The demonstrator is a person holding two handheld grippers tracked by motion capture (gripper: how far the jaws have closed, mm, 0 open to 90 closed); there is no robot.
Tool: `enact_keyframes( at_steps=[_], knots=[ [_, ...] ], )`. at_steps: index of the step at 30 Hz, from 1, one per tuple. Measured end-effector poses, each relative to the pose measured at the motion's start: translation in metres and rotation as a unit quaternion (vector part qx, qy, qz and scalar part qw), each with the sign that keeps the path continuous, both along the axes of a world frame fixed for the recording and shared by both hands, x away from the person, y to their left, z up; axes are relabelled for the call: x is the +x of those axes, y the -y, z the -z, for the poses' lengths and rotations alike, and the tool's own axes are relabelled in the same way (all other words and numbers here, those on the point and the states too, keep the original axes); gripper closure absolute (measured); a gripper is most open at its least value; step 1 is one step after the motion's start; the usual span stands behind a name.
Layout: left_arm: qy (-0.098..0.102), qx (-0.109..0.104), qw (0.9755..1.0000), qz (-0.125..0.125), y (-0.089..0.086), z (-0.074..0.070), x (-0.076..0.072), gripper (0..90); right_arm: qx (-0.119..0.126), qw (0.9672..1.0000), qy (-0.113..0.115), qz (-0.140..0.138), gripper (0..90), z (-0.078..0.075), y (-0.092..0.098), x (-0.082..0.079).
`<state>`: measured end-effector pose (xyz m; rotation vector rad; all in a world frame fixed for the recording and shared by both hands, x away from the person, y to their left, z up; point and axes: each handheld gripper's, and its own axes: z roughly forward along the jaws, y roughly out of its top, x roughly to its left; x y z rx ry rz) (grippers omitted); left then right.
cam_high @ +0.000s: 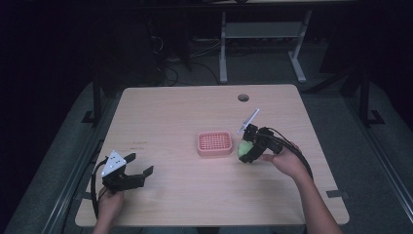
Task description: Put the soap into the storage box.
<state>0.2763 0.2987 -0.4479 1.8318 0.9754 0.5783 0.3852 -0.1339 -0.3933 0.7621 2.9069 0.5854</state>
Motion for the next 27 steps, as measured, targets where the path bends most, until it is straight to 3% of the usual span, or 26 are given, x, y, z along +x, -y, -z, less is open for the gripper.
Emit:
enact_keyframes(
  at_steps=[6, 10, 18, 27],
  knots=[
    [0.000, -0.001, 1.0000, 0.000, 0.000, 0.000, 0.000, 14.1, 0.004, 1.0000, -0.004, -0.004, 26.2, -0.002, -0.007, 0.006],
    [-0.001, -0.001, 1.0000, -0.001, 0.000, 0.000, 0.000, 14.1, -0.007, 0.9999, -0.001, -0.009, 26.2, -0.003, -0.012, 0.008],
    [-0.001, -0.001, 1.0000, -0.002, 0.000, 0.001, 0.001, 14.1, 0.005, 0.9999, 0.008, -0.011, 26.2, -0.013, -0.021, 0.018],
    [-0.003, -0.002, 1.0000, -0.001, -0.001, 0.000, 0.000, 14.1, -0.003, 0.9997, 0.000, -0.023, 26.2, -0.016, -0.041, 0.029]
  ],
)
